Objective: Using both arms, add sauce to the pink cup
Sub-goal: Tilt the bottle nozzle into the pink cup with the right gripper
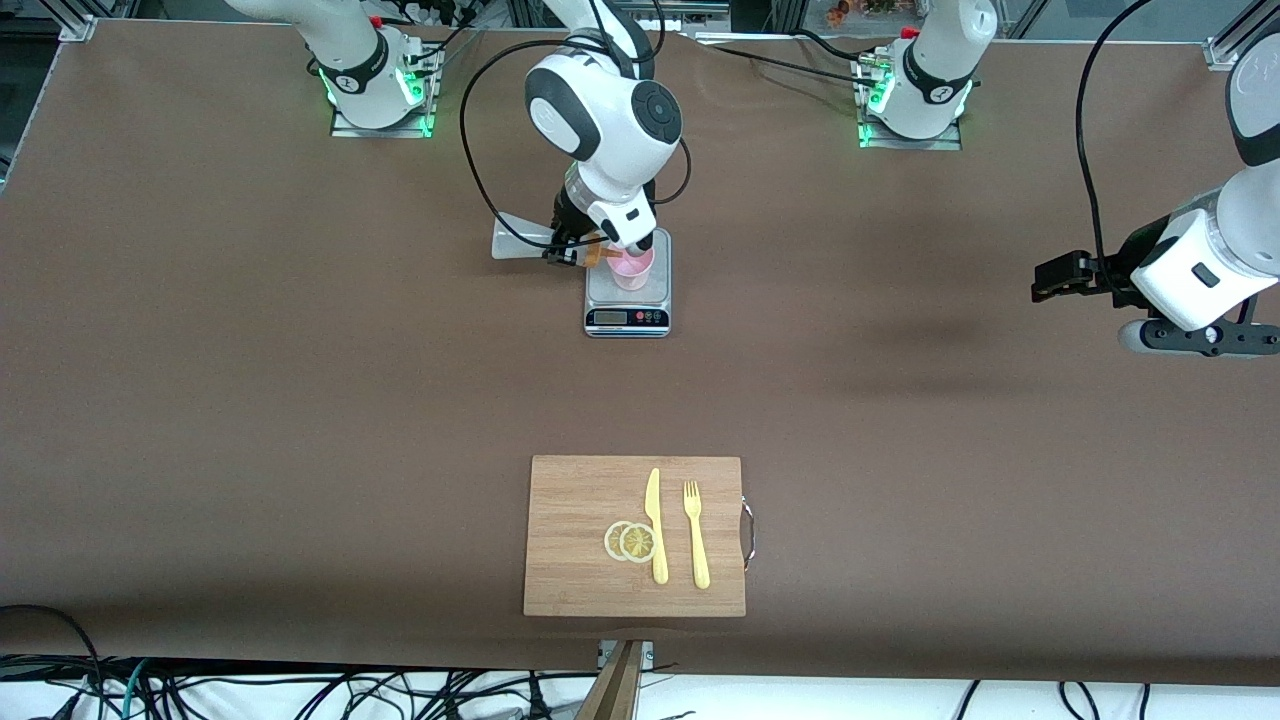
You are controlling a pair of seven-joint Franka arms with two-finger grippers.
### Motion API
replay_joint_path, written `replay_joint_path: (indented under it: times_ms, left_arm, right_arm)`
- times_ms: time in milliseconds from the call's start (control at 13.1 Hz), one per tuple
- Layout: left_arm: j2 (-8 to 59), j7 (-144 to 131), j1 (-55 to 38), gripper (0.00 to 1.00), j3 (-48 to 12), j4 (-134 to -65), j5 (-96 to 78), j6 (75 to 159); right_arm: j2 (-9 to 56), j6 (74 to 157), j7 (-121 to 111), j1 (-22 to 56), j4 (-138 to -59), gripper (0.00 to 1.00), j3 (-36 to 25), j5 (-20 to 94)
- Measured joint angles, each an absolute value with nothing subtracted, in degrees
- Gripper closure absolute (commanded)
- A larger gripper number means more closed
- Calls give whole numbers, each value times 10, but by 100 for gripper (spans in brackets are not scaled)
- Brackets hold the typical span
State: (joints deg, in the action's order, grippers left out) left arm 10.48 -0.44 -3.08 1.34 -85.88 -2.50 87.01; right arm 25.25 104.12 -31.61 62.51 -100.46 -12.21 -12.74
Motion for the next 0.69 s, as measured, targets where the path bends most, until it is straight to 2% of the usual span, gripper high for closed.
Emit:
replay_joint_path:
  times_ms: [686]
  left_arm:
    - [105,-4,-31,0,13,-859,-25,870]
  right_arm:
    - [229,1039,-326,624,-1006,76,-131,-127]
